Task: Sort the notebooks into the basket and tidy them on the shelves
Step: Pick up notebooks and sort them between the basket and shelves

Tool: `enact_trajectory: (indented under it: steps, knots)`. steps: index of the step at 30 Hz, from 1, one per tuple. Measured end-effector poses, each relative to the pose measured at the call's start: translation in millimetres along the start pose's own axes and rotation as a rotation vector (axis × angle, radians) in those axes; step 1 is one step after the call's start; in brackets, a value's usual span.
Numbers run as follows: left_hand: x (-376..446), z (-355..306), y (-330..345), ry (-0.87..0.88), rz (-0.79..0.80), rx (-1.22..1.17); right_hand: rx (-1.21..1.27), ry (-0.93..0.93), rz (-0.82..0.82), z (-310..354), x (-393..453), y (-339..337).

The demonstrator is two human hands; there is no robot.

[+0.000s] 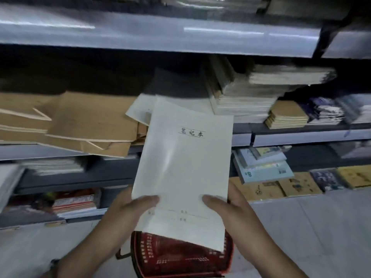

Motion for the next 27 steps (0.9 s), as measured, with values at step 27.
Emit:
enact_trajectory:
  steps: [27]
  knots:
    - [163, -186, 38, 0.597, -0.412, 1.535, -1.174, -0.088, -0.375, 125, 207, -41]
Point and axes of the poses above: each hand's wrist, its own x-axis towards the middle knuckle, its own y-axis out of the palm, z = x × y, the point moved 8 cm from there along x, towards the middle knuckle, and after that the axes turned 11 degrees about -x, right-handed, at the moved point
